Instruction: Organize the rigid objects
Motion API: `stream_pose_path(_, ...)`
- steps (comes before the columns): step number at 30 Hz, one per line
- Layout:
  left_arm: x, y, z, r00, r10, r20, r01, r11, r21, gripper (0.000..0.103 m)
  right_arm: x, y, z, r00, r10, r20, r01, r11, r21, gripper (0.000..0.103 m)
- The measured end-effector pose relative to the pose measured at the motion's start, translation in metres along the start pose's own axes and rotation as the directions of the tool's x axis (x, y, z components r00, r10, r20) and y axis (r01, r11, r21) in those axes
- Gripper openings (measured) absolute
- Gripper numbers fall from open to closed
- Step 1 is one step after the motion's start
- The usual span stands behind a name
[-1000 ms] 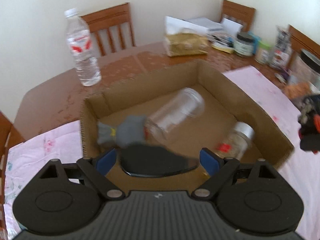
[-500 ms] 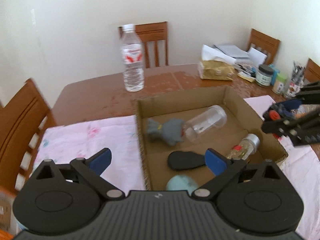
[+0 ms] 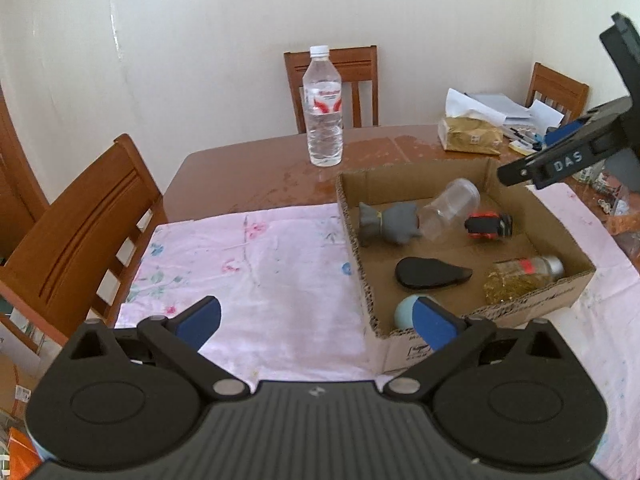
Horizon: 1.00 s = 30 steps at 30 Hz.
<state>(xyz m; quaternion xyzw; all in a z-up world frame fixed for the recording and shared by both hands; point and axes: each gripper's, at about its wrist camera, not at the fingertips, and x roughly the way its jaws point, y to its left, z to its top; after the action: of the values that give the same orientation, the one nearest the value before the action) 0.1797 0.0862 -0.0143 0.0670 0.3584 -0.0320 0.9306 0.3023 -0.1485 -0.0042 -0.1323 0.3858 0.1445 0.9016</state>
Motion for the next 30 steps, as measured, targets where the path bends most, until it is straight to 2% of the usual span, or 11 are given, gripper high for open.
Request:
stream_pose_path(5,0.000,-0.001,-0.005,1.000,0.019,-0.004,-0.019,1.000,0.019,0.102,-0.015,0.005,-0.009,0.999,-0.049,-0.009,0.049,0.999,0.005,0.103)
stream_pose_path(11,0.003,-0.005,-0.010,1.000,-0.022,-0.020,0.022,1.000,0.005,0.102,-0.036,0.007,-0.033,0.998,-0.055,-0.034,0.057,0.996,0.062,0.103)
stream_pose_path(16,0.007,-0.010,-0.015,0.998,-0.059,-0.032,0.059,0.998,0.009,0.102,-0.054,0.019,-0.070,0.997,-0.057,-0.057,0.061,0.995,0.083,0.103)
stream_pose_path(22,0.012,-0.015,-0.020,0.995,-0.083,-0.051,0.084,0.996,0.023,0.102,-0.058,0.033,-0.117,0.987,-0.051,-0.152,0.071,0.989,0.130,0.103)
stream_pose_path(26,0.017,-0.016,-0.026,0.989,-0.127,-0.070,0.128,0.992,0.019,0.102,-0.051,0.043,-0.142,0.976,-0.004,-0.218,0.043,0.983,0.178,0.103)
stream_pose_path(30,0.020,-0.019,-0.030,0.988,-0.132,-0.080,0.136,0.990,0.046,0.102,-0.038,0.064,-0.158,0.958,0.039,-0.283,0.013,0.984,0.179,0.103)
